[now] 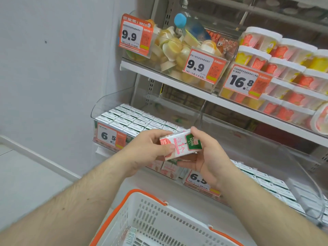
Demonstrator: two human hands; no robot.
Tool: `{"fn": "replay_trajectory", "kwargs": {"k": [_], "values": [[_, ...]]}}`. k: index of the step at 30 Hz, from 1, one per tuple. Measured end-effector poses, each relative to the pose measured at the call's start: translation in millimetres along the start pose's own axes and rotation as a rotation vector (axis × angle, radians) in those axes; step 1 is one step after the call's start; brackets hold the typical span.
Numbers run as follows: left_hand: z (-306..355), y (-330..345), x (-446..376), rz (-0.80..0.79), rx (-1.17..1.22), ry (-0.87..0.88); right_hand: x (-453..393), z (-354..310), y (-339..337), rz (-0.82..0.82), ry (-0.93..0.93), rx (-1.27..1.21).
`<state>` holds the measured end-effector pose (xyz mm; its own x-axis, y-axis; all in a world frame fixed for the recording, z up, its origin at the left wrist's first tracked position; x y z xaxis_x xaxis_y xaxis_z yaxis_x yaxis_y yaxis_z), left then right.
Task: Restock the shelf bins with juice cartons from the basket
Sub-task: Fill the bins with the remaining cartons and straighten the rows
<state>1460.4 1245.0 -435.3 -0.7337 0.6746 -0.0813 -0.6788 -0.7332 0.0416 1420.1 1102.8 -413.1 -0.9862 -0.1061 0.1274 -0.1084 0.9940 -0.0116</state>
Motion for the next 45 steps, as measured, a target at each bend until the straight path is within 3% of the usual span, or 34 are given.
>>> {"fn": "replay_trajectory", "kwargs": {"k": [4, 7, 10, 13, 16, 20, 26, 33, 37, 45], "values": [[6.1, -26.0, -7.3, 0.133, -0.018, 0.001, -24.7, -17.4, 11.1, 0.02, 0.038, 0.013], [16.3, -68.9, -10.3, 0.414, -0.215, 0.011, -52.3, -37.5, 12.1, 0.075, -0.036, -0.017], [25.9, -104.6, -6.9, 0.61, -0.605, -0.059, -89.6, -60.7, 6.8, 0.214, -0.192, 0.56], [21.9, -116.6, -24.8, 0.487, -1.086, -0.244, -141.0, -65.1, 17.0, 0.242, -0.261, 1.075], [11.0, -132.6, -47.8, 0.359, -1.259, -0.381, -202.4, -61.8, 25.1, 0.206, -0.183, 1.215], [-11.9, -158.1, -66.8, 0.278, -1.31, -0.522, -284.1, -49.0, 35.7, 0.106, -0.024, 1.124], [-32.4, -169.2, -75.9, 0.115, -1.325, -0.64, -357.8, -22.6, 55.2, 0.01, 0.059, 1.021], [-34.0, -168.3, -76.6, 0.108, -1.321, -0.639, -364.3, -6.6, 63.1, -0.167, 0.235, 0.806], [-35.1, -167.9, -76.8, 0.093, -1.309, -0.649, -362.9, 8.1, 52.9, -0.265, 0.314, 0.474], [-36.7, -167.6, -78.4, 0.082, -1.297, -0.653, -359.2, 17.9, 47.6, -0.271, 0.43, 0.495]]}}
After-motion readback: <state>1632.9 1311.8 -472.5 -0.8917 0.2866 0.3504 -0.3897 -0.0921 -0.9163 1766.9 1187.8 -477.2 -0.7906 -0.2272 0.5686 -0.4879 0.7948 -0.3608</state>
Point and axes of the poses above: each hand's wrist, its own x-axis away from the middle knuckle, its own y-axis out of the palm, z = x × y, the point moved 6 cm from there along -x, towards the middle knuckle, and after that the axes turned 15 degrees about -z, right-handed, at the moved point
